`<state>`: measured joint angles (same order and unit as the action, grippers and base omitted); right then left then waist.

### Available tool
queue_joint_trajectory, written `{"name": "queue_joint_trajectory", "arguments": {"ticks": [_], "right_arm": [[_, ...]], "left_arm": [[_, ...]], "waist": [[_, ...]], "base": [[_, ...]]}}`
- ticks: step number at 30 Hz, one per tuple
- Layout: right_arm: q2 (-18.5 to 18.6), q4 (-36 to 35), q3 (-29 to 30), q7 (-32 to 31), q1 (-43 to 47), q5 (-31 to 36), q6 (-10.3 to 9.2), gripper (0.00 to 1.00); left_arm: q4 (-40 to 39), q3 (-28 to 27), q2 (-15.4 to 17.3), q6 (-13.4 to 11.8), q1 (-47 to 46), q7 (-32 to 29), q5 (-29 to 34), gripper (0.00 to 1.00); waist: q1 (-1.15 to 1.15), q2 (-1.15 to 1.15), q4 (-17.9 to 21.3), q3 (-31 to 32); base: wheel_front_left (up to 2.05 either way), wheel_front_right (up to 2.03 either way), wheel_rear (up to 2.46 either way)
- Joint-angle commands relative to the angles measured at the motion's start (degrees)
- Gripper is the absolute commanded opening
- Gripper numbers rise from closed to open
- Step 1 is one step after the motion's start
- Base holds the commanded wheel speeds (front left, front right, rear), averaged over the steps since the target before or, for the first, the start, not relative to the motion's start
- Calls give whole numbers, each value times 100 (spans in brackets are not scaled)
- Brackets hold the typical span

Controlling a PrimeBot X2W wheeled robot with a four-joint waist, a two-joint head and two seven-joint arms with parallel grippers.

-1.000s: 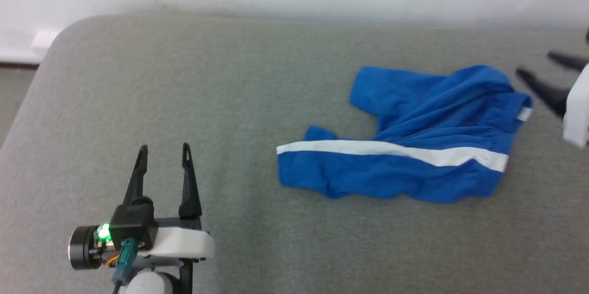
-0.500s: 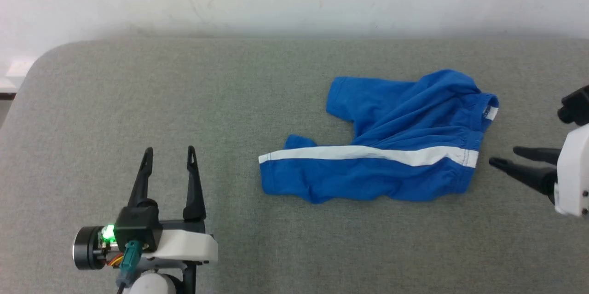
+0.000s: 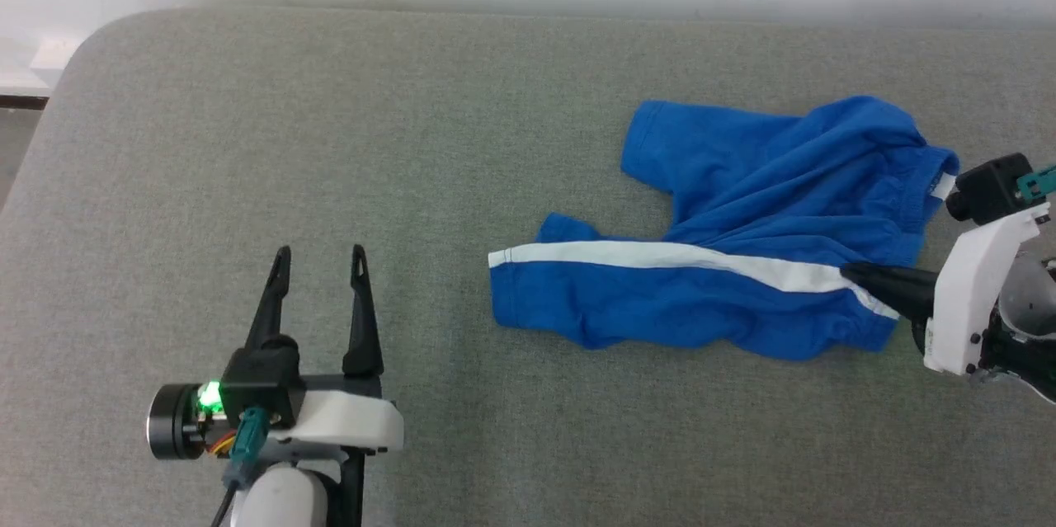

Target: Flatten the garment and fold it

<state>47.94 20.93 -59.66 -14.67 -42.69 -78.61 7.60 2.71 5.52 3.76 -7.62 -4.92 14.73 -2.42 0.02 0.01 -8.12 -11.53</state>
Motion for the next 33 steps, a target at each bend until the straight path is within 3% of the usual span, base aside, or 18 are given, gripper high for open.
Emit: {"name": "queue_joint_trajectory", "arguments": {"ticks": [1, 6, 11, 15, 17, 20, 28, 33], "right_arm": [[13, -50, 3, 144, 109, 75, -11, 0], [292, -599, -62, 575, 348, 277, -11, 0], [525, -1082, -96, 837, 611, 416, -11, 0], [526, -1183, -116, 940, 718, 601, -11, 0], [503, -1196, -113, 953, 734, 633, -11, 0], [427, -1216, -125, 958, 734, 797, -11, 0], [115, -1174, -136, 938, 563, 1123, -11, 0], [-92, -1150, -173, 929, 386, 1282, -11, 0]], "left_arm": [[40, -1, -29, 26, -151, 27, 3, 100], [47, -109, 200, 213, -568, 27, 80, 100], [465, 52, 678, 797, -1308, 27, 162, 100], [1033, 472, 990, 1345, -2114, -697, 141, 100], [1153, 634, 1059, 1423, -2301, -996, 69, 100], [1439, 1385, 1323, 1502, -2790, -1929, -353, 100], [1594, 4114, 2408, 1509, -3928, -4058, -2635, 100], [1666, 5117, 2848, 1510, -4451, -4526, -3418, 100]], "waist": [[-2, -1, 26, 63], [-2, -1, 185, 339], [-2, -1, 327, 495], [-2, -1, 412, 456], [-2, -1, 435, 426], [-2, -1, 532, 325], [-2, -1, 868, 41], [-2, -1, 1097, -140]], "base": [[0, 0, 0], [0, 0, 0], [0, 0, 0], [0, 0, 0], [0, 0, 0], [0, 0, 0], [0, 0, 0], [0, 0, 0]]}}
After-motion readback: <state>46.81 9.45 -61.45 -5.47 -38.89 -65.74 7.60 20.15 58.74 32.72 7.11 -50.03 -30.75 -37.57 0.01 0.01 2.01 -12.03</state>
